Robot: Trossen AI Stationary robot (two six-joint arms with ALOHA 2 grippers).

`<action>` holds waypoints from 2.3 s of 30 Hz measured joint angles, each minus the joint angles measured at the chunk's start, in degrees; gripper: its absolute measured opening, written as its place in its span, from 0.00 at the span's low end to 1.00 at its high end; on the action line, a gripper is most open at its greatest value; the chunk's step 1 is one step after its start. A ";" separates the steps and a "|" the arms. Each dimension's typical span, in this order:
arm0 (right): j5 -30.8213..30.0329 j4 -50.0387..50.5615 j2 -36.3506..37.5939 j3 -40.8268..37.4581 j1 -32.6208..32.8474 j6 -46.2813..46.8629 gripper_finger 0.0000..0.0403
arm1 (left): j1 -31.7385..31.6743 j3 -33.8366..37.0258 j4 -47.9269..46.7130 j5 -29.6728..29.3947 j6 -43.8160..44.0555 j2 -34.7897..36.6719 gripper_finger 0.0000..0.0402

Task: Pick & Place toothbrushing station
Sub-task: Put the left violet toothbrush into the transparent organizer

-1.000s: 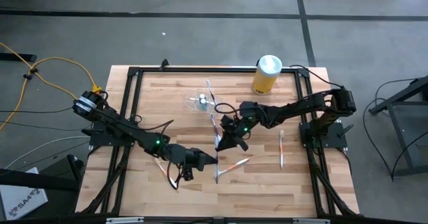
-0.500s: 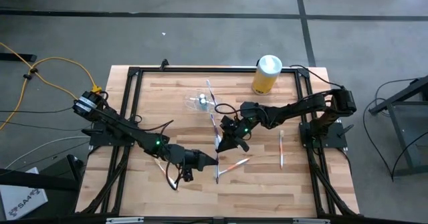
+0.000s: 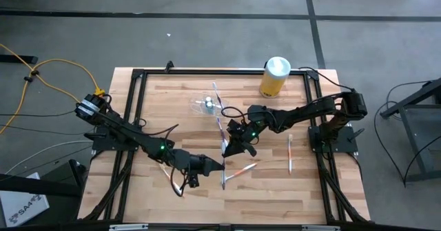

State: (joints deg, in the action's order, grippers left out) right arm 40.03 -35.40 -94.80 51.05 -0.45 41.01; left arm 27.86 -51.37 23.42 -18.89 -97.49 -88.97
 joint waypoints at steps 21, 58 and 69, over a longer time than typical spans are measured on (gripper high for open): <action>-1.78 0.46 0.04 0.04 -0.10 0.64 0.01 | 2.65 0.02 0.81 0.54 2.42 -0.02 0.34; -25.96 21.30 11.28 0.04 -12.12 -38.26 0.01 | 6.79 0.00 1.07 -19.99 63.11 -0.02 0.34; -28.07 26.13 11.17 3.88 -15.29 -43.06 0.01 | 6.77 0.00 0.96 -28.10 68.82 -0.02 0.34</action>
State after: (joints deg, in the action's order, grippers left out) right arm 11.96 -9.27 -83.64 54.92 -15.73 -2.05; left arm 34.63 -51.37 24.38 -46.99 -28.67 -88.99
